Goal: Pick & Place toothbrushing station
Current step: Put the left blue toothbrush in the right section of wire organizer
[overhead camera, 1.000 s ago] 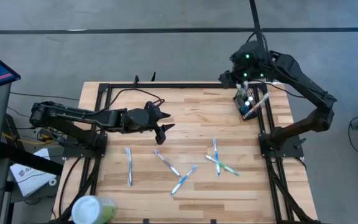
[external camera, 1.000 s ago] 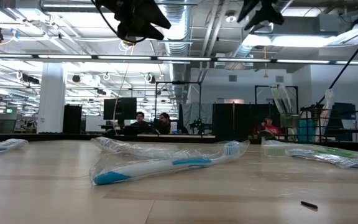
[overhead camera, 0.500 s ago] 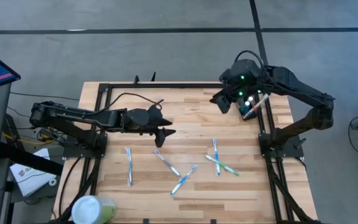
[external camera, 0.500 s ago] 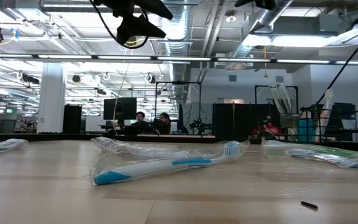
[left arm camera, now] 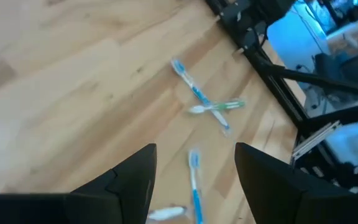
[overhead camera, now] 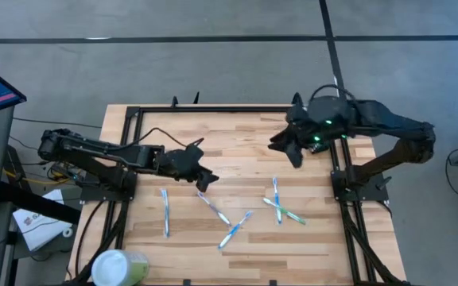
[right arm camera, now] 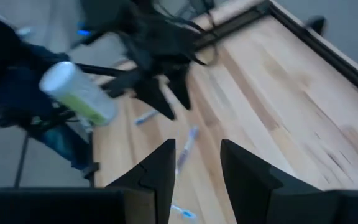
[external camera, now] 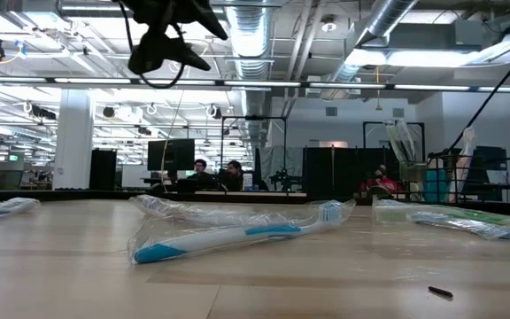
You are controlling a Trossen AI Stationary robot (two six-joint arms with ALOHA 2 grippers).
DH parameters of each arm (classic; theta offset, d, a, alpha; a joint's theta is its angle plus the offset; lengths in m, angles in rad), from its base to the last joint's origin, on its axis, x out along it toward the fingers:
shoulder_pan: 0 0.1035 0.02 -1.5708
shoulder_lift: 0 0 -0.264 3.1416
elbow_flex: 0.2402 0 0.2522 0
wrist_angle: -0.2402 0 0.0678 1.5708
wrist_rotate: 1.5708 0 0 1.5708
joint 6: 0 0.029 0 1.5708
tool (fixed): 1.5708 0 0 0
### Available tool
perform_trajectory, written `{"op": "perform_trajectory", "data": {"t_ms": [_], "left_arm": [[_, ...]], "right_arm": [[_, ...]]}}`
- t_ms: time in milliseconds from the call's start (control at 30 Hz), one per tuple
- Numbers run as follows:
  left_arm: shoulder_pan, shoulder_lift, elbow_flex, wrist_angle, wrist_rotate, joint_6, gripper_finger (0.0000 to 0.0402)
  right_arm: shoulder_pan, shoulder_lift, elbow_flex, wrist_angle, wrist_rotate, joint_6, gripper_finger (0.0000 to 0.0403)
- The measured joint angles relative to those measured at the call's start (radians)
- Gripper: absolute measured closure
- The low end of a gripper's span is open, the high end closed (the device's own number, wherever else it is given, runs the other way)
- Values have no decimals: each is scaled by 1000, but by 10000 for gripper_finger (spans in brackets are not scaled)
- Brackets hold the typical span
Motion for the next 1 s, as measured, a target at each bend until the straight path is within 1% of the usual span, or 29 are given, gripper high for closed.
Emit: {"op": "perform_trajectory", "data": {"t_ms": [200,400,500,633,767,933,1000], "left_arm": [[-33,0,0,-63,-10,-163,188],[-79,0,0,-169,-9,-319,188],[-96,0,0,-249,19,-410,188],[-114,0,0,-355,98,-516,188],[-134,0,0,-425,152,-574,188],[-152,9,0,-538,229,-661,188],[-157,12,-1,-629,281,-733,188]], "right_arm": [[100,-35,0,55,16,-26,283],[228,-40,0,51,134,-26,283],[287,-41,-8,72,157,-26,283],[337,-49,-112,177,159,11,283],[373,-95,-284,368,158,79,283],[382,-169,-501,740,28,156,283],[381,-207,-562,871,23,168,283]]}}
